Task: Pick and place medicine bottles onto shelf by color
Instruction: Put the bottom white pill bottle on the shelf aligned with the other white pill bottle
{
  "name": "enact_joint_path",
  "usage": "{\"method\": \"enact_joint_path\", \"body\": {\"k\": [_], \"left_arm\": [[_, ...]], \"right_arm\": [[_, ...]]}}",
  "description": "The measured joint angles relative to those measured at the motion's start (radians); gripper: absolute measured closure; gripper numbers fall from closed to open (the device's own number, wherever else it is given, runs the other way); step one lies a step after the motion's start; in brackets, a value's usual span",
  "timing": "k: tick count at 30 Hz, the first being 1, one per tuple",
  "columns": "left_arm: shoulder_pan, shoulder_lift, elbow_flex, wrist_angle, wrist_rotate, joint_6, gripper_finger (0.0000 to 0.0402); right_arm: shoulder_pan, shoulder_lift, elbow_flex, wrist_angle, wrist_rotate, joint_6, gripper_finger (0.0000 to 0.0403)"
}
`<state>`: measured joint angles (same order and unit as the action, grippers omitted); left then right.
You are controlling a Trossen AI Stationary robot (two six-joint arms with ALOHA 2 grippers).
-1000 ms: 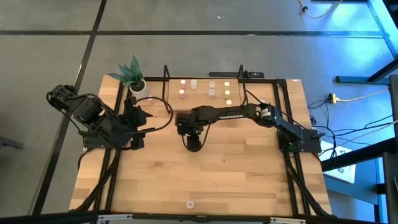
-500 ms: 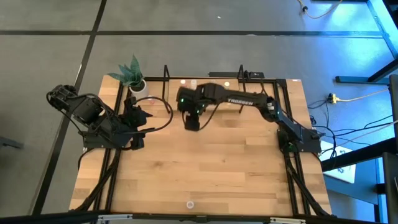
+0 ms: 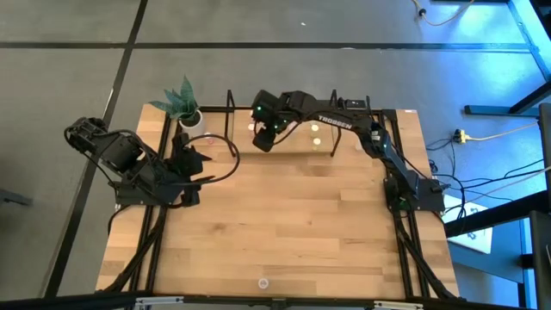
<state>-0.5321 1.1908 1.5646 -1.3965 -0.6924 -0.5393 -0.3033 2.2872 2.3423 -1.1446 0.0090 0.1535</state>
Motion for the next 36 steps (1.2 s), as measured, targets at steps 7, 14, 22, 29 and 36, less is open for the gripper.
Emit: {"method": "enact_joint_path", "body": {"k": [7, 14, 22, 29, 36], "left_arm": [[0.037, 0.0, 0.0, 0.003, -0.065, 0.006, 0.0182], [0.088, 0.0, 0.0, 0.003, -0.109, -0.065, 0.0182], [0.145, 0.0, 0.0, 0.003, -0.197, -0.14, 0.0182], [0.157, 0.0, 0.0, 0.002, -0.18, -0.139, 0.0182], [0.157, 0.0, 0.0, 0.002, -0.178, -0.139, 0.0182]], "right_arm": [[-0.034, 0.015, -0.069, 0.066, -0.001, -0.001, 0.025], [-0.052, 0.014, -0.154, 0.153, 0.022, -0.001, 0.0249], [-0.055, 0.02, -0.192, 0.173, 0.035, -0.003, 0.0249], [-0.057, 0.02, -0.191, 0.21, 0.059, -0.002, 0.0249], [-0.059, 0.023, -0.191, 0.205, 0.06, -0.003, 0.0249]]}}
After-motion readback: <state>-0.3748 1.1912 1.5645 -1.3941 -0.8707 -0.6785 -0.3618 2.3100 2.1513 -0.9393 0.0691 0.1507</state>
